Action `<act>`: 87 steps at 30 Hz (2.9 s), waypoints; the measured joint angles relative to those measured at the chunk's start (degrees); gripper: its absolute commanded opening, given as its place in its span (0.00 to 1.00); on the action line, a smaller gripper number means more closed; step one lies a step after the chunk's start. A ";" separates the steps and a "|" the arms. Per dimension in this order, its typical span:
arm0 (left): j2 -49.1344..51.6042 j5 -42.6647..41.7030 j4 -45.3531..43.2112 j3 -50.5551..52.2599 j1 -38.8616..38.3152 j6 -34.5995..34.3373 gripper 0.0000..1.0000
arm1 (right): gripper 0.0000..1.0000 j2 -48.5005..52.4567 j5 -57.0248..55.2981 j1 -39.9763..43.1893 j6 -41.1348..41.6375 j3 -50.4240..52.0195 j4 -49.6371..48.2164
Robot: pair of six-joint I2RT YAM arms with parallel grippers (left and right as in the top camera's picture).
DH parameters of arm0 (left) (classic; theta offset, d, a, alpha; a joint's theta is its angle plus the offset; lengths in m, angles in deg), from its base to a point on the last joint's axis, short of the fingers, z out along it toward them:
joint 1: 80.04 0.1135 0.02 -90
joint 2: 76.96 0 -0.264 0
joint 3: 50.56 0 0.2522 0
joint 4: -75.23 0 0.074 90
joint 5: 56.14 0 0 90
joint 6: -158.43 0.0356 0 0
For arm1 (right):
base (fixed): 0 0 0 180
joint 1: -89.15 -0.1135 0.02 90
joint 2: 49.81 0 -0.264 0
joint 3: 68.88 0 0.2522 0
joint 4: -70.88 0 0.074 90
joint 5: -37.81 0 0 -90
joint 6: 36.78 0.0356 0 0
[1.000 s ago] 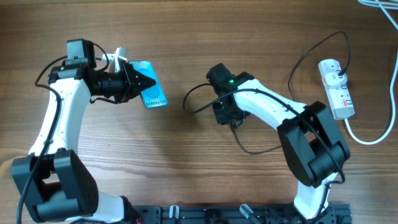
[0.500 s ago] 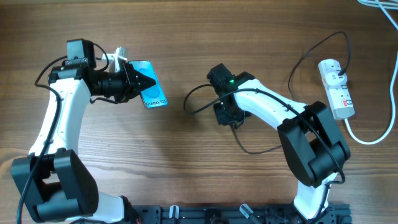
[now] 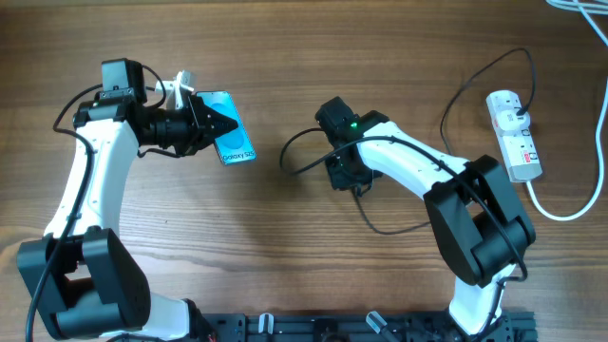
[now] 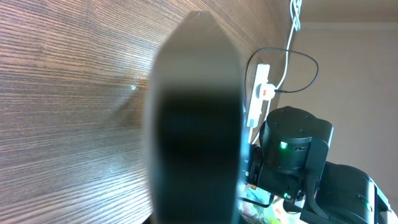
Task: Plug charger to phone and switch on socket
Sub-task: 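Lift the cable end with the right gripper toward the phone, then bring the phone and cable plug together, aligning plug under phone's bottom port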
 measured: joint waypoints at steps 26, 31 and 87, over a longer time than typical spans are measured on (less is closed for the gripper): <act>0.00 -4.57 -6.71 0.00 0.00 -1.57 0.04 | 0.04 -14.69 23.71 1.90 -14.47 1.84 1.29; 0.00 -13.05 -8.31 0.00 -0.02 1.62 0.04 | 0.04 -23.45 38.03 1.88 -22.05 1.84 6.80; 0.00 -20.09 -11.89 0.39 -8.00 -4.70 0.04 | 0.04 -32.28 33.38 -9.64 4.17 2.19 -3.91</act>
